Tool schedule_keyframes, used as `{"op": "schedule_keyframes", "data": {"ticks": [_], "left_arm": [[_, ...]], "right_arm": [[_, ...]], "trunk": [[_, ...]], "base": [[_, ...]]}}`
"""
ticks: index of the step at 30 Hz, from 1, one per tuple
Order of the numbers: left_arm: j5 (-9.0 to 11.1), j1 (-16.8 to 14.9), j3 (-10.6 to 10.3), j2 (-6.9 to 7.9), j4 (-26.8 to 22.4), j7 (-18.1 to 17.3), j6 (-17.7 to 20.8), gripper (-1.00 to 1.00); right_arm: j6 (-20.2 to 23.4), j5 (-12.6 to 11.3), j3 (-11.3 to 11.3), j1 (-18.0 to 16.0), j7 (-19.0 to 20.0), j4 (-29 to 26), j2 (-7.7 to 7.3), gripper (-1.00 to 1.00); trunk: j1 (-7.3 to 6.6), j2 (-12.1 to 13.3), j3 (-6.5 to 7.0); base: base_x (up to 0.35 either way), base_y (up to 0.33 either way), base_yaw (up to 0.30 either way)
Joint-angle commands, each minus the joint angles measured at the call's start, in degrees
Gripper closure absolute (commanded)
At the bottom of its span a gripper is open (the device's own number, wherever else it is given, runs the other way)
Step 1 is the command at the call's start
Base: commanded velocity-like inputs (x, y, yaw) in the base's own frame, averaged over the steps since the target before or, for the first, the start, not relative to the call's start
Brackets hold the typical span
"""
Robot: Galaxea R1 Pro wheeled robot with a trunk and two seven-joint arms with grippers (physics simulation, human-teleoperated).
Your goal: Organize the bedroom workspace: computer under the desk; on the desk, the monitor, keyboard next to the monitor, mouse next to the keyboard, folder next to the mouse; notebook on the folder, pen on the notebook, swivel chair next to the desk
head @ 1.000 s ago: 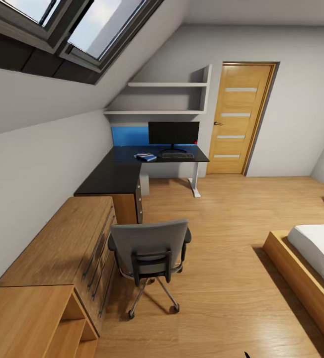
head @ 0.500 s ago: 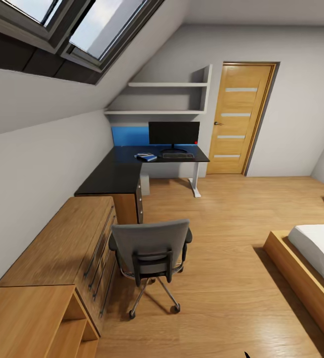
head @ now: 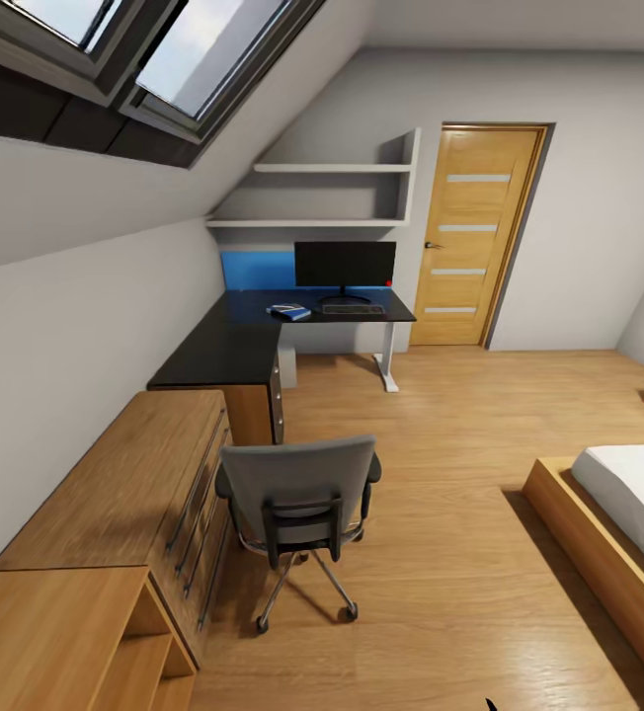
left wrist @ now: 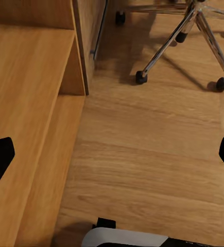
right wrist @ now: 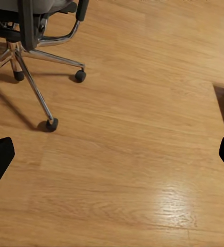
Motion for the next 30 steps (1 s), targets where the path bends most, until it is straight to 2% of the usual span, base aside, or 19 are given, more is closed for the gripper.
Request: {"op": "schedule_keyframes", "data": {"ticks": [1, 3, 4, 6, 7, 8, 9, 10, 13, 14, 17, 18, 20, 21, 25, 27, 29, 30], "left_arm": [[0.63, -0.03, -0.03, 0.01, -0.29, -0.56, -0.04, -1.00], [0.64, -0.03, -0.02, 0.00, -0.84, -0.52, 0.08, -1.00], [0.97, -0.03, 0.03, -0.25, -3.50, 0.34, 3.52, -1.00], [1.02, -0.03, 0.03, -0.44, -6.71, 2.71, 6.49, -1.00], [0.99, 0.00, 0.02, -0.47, -8.85, 5.14, 8.84, -1.00], [0.59, 0.03, 0.02, -0.67, -12.85, 11.73, 15.89, -1.00], [0.39, 0.04, 0.02, -0.75, -13.81, 13.39, 18.11, -1.00], [-0.21, -0.06, 0.02, -0.90, -15.79, 16.39, 22.68, -1.00], [-1.29, -1.11, 0.02, -0.92, -18.69, 19.71, 29.20, -1.00], [-1.78, -2.61, 0.02, -0.91, -20.13, 21.08, 33.00, -1.00], [-2.17, -5.64, 0.07, -0.99, -21.37, 22.34, 37.88, -1.00], [-2.30, -7.78, 0.08, -1.10, -21.85, 22.83, 40.70, -1.00], [-2.38, -9.78, 0.09, -1.27, -22.15, 23.14, 43.23, -1.00], [-2.46, -11.58, 0.10, -1.61, -22.32, 23.34, 45.36, -1.00], [-2.50, -15.25, 0.11, -2.27, -22.03, 23.49, 48.26, -1.00], [-2.50, -18.61, 0.11, -2.46, -21.17, 23.49, 49.33, -1.00], [-2.43, -21.06, 0.11, -2.51, -20.51, 23.38, 49.75, -1.00], [-2.35, -23.42, 0.11, -2.54, -19.83, 23.30, 50.05, -1.00]], "right_arm": [[-0.07, -0.28, 0.50, -0.03, -0.30, -0.03, -0.01, -1.00], [-0.04, -0.25, 0.50, -0.03, -0.30, -0.03, -0.02, -1.00], [-0.04, -0.31, 0.42, -0.03, -0.30, -0.08, -0.05, -1.00], [-0.07, -0.31, 0.37, -0.03, -0.30, -0.20, -0.08, -1.00], [-0.08, -0.31, 0.33, -0.03, -0.30, -0.30, -0.09, -1.00], [-0.04, -0.41, 0.24, -0.03, -0.30, -0.54, -0.05, -1.00], [-0.03, -0.44, 0.22, -0.03, -0.31, -0.61, -0.01, -1.00], [-0.02, -0.52, 0.16, -0.07, -0.34, -0.94, 0.09, -1.00], [0.06, -0.61, 0.11, -0.13, -0.47, -2.52, 0.39, -1.00], [0.43, -0.69, 0.09, -0.20, -0.60, -3.99, 0.55, -1.00], [2.39, -0.80, 0.03, -0.40, -0.70, -6.06, 0.73, -1.00], [4.78, -0.81, 0.01, -0.67, -0.74, -7.20, 0.82, -1.00], [7.67, -0.84, -0.01, -1.41, -0.77, -8.36, 0.86, -1.00], [10.75, -0.87, -0.01, -2.77, -0.77, -9.43, 0.92, -1.00], [15.89, -1.02, -0.08, -6.88, -0.75, -10.91, 1.14, -1.00], [17.93, -1.70, -0.36, -10.05, -0.74, -11.41, 1.80, -1.00], [18.76, -2.69, -0.66, -12.11, -0.74, -11.59, 2.39, -1.00], [19.36, -4.08, -0.91, -14.27, -0.74, -11.62, 2.95, -1.00]], "trunk": [[0.03, -0.12, -0.12], [0.47, -0.92, -0.48], [0.69, -1.32, -0.66], [1.13, -2.13, -1.02], [1.35, -2.53, -1.20], [1.57, -2.93, -1.38], [1.79, -3.33, -1.56], [2.01, -3.73, -1.74], [2.67, -4.93, -2.28], [2.89, -5.33, -2.46], [3.55, -6.54, -3.00], [3.77, -6.94, -3.18], [4.21, -7.74, -3.54], [4.43, -8.14, -3.71], [5.30, -9.75, -4.43], [5.74, -10.55, -4.79], [6.18, -11.35, -5.15], [6.40, -11.75, -5.33]], "base": [[0.000, 0.000, -0.046], [0.000, 0.000, -0.030], [0.000, 0.000, 0.000], [0.000, 0.000, 0.000], [0.000, 0.000, 0.000], [0.000, 0.000, 0.000], [0.000, 0.000, 0.000], [0.000, 0.000, 0.000], [0.000, 0.000, 0.000], [0.000, 0.000, 0.000], [0.000, 0.000, 0.000], [0.000, 0.000, 0.000], [0.000, 0.000, 0.000], [0.000, 0.000, 0.000], [0.000, 0.000, 0.000], [0.000, 0.000, 0.000], [0.000, 0.000, 0.000], [0.000, 0.000, 0.000]]}}
